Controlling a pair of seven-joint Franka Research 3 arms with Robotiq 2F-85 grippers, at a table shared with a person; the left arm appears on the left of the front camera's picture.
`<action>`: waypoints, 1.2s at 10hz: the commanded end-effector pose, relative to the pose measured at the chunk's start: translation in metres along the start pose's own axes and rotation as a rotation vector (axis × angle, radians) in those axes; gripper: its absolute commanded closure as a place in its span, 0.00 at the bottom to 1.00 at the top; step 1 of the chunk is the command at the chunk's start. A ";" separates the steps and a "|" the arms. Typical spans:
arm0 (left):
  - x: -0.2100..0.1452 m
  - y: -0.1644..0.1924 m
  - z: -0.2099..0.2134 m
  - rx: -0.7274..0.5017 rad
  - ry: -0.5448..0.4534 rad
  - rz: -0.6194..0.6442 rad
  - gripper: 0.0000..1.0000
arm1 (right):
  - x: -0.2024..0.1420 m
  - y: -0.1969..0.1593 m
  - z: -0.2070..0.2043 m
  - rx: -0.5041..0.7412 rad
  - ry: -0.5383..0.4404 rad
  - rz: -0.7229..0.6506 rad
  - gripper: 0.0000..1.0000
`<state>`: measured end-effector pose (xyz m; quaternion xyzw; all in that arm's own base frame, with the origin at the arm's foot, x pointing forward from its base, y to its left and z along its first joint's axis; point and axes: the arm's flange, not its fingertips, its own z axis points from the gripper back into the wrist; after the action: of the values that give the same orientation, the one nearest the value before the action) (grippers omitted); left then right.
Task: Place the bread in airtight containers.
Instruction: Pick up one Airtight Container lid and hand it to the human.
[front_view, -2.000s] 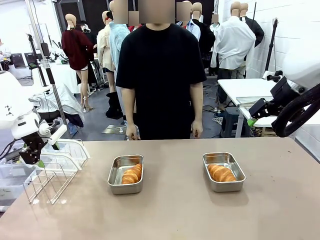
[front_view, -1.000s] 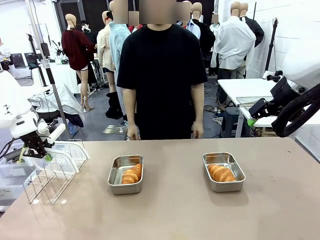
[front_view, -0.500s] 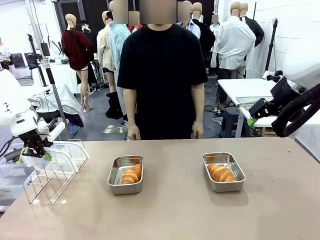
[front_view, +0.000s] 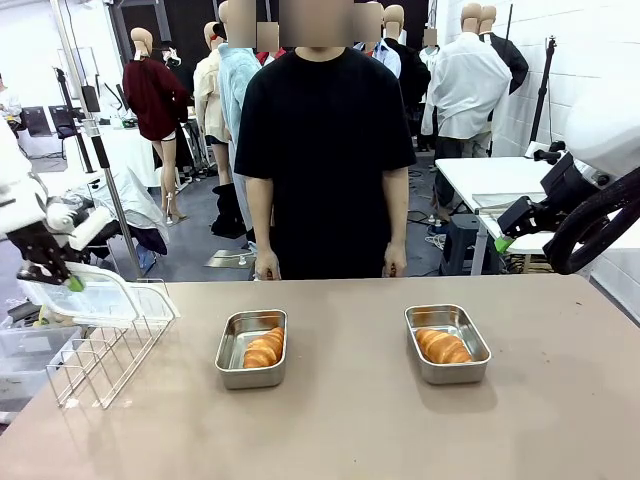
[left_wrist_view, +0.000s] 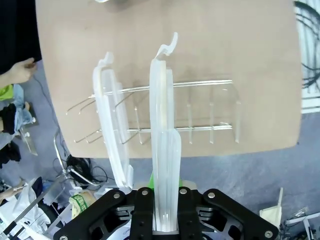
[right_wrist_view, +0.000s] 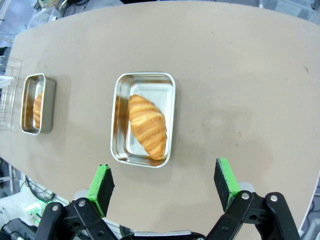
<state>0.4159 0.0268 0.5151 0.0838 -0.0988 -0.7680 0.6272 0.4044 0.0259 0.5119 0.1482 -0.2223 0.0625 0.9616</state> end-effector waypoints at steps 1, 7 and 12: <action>0.003 -0.014 0.037 -0.066 0.016 0.015 1.00 | 0.000 0.001 -0.001 0.001 -0.001 0.001 0.00; 0.103 0.020 0.136 0.305 -0.041 -0.327 1.00 | 0.000 0.001 -0.001 0.001 -0.001 0.001 0.00; 0.223 0.111 0.132 0.520 -0.061 -0.584 1.00 | 0.000 0.001 -0.001 0.001 -0.001 0.001 0.00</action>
<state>0.4289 -0.2015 0.6637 0.2451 -0.2723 -0.8552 0.3667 0.4043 0.0267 0.5122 0.1479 -0.2226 0.0633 0.9616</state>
